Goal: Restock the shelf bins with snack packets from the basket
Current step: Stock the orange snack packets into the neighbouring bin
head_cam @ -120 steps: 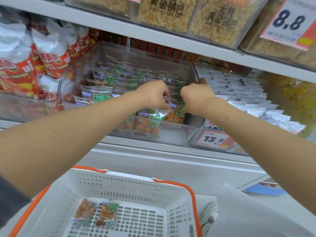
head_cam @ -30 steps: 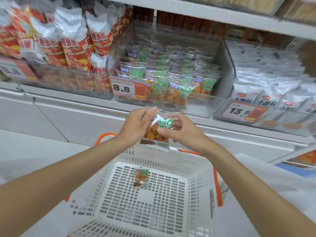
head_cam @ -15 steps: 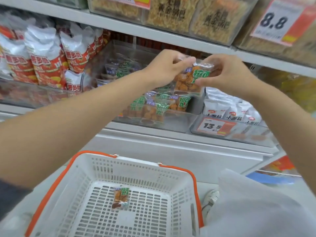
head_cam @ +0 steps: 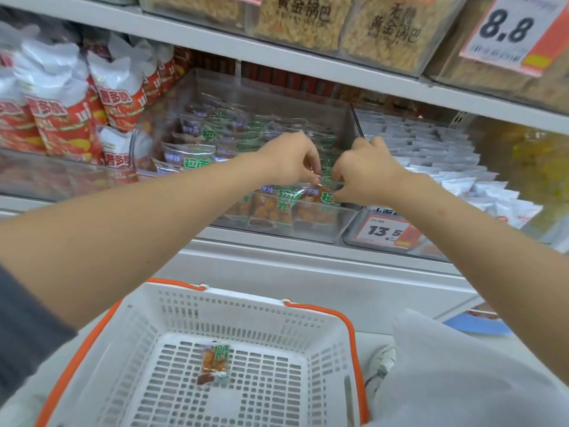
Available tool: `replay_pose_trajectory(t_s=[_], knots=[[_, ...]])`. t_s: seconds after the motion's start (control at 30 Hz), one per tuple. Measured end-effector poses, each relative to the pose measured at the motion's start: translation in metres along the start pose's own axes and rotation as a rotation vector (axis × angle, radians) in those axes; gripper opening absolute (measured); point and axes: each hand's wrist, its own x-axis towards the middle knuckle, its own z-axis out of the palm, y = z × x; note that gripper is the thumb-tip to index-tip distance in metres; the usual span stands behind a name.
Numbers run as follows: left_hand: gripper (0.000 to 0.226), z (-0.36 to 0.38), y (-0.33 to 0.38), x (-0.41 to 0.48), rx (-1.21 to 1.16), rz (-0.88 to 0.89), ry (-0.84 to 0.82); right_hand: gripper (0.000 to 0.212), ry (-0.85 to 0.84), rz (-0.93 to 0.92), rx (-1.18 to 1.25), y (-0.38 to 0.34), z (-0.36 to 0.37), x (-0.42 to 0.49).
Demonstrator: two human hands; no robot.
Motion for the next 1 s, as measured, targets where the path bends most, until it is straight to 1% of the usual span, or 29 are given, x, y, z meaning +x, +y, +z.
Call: replay_pose_trajectory(t_s=[0.07,0.17,0.27,0.3,0.4,0.47,0.57,0.6,0.7,0.77,0.8,0.9,0.93,1.0], knots=[[0.015,0.0,-0.001,-0.004,-0.032,-0.003,0.021,0.023,-0.022,-0.014,0.005,0.0,-0.001,0.002],[0.011,-0.001,-0.002,-0.007,-0.068,-0.009,0.058,0.026,-0.036,-0.03,0.005,0.0,-0.003,0.005],[0.006,-0.002,-0.002,-0.009,-0.12,-0.01,0.15,0.026,0.018,-0.004,-0.014,0.003,-0.004,0.009],[0.005,-0.002,-0.002,-0.009,-0.126,-0.015,0.158,0.025,0.031,0.004,-0.027,0.003,-0.003,0.009],[0.009,0.003,-0.002,-0.012,-0.124,-0.023,0.1,0.025,0.019,-0.015,-0.093,-0.001,0.004,0.006],[0.01,0.006,-0.001,-0.015,-0.128,-0.026,0.103,0.026,0.009,-0.027,-0.088,-0.001,0.006,0.005],[0.015,0.005,0.001,-0.023,-0.095,-0.043,0.214,0.038,0.028,-0.012,0.055,0.004,-0.003,0.003],[0.015,0.004,0.003,-0.028,-0.063,-0.043,0.271,0.039,0.07,-0.012,0.114,0.004,-0.006,0.001],[0.003,-0.001,0.011,-0.055,-0.034,-0.034,0.438,0.023,0.314,-0.021,0.315,-0.01,-0.012,-0.013],[0.008,0.003,0.012,-0.081,-0.087,-0.065,0.495,0.016,0.444,-0.003,0.491,-0.031,-0.008,-0.028],[0.01,0.007,0.01,-0.095,-0.123,-0.088,0.504,0.015,0.473,0.003,0.565,-0.044,-0.004,-0.036],[0.017,0.03,-0.006,-0.142,-0.171,-0.175,0.445,0.013,0.441,-0.018,0.691,-0.088,0.022,-0.056],[0.017,0.039,-0.015,-0.157,-0.175,-0.223,0.398,0.012,0.395,-0.035,0.713,-0.103,0.032,-0.061],[0.015,0.06,-0.034,-0.184,-0.168,-0.331,0.284,0.013,0.241,-0.048,0.767,-0.132,0.056,-0.071]])
